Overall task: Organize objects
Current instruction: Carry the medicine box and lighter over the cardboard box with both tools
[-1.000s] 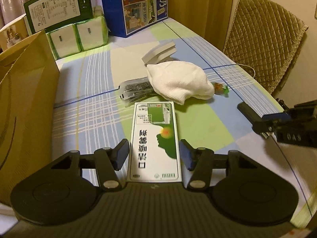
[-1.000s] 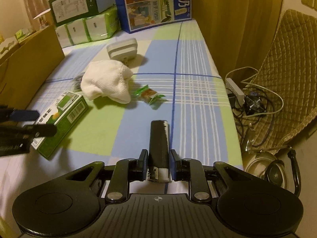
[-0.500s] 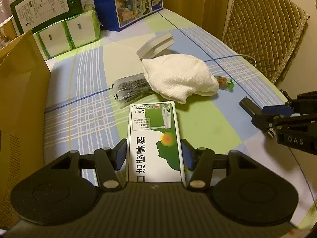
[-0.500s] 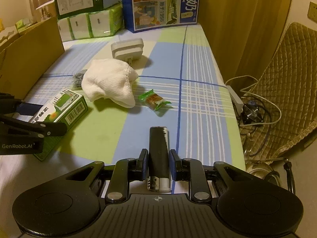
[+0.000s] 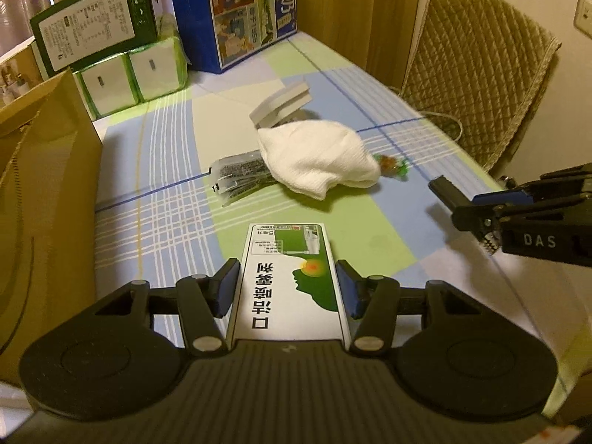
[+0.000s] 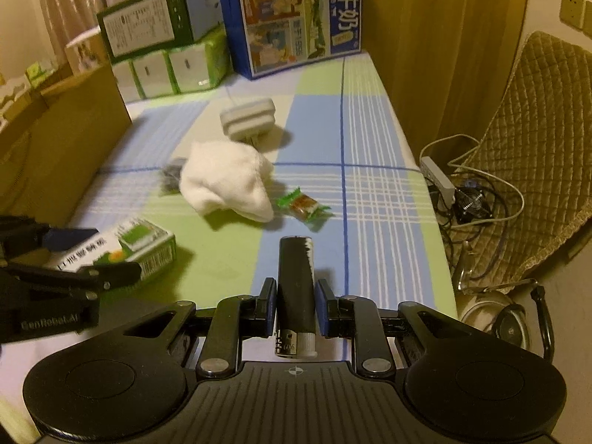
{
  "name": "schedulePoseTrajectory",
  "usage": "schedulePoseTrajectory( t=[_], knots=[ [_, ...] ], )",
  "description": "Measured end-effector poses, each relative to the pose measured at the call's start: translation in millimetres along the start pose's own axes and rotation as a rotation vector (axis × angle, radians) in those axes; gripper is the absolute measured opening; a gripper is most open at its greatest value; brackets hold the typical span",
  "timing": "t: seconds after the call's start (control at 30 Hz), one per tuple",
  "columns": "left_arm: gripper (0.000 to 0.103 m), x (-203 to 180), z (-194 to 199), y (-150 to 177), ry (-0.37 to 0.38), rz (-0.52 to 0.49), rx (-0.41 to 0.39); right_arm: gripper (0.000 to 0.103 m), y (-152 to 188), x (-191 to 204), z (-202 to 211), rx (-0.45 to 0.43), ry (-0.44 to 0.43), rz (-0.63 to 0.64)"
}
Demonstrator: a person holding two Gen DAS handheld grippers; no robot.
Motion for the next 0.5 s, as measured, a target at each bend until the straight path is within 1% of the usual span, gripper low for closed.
schedulePoseTrajectory(
  t=[0.13, 0.27, 0.37, 0.5],
  knots=[
    [0.051, 0.7, 14.8, 6.2, 0.012, -0.003, -0.012, 0.019, 1.2, 6.1, 12.7, -0.010, -0.001, -0.008],
    [0.051, 7.5, 23.6, 25.7, 0.028, -0.004, -0.002, 0.019, 11.4, 13.1, 15.0, 0.008, -0.011, -0.008],
    [0.051, 12.7, 22.8, 41.2, 0.033, -0.006, 0.012, 0.019, 18.7, 15.9, 14.6, 0.019, -0.017, -0.017],
    [0.051, 14.0, 15.9, 49.6, 0.025, -0.023, 0.030, 0.019, 23.3, 16.8, 11.9, 0.027, -0.023, -0.030]
  ],
)
Point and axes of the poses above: each gripper's, at about its wrist camera, not at the fingertips, and z roughly against the way its jaws point, x to its left, y to its underside, the point moved 2 cm from there along -z, roughly the way its jaws point, and after that the axes turned 13 degrees about z, right-handed, at the moved point
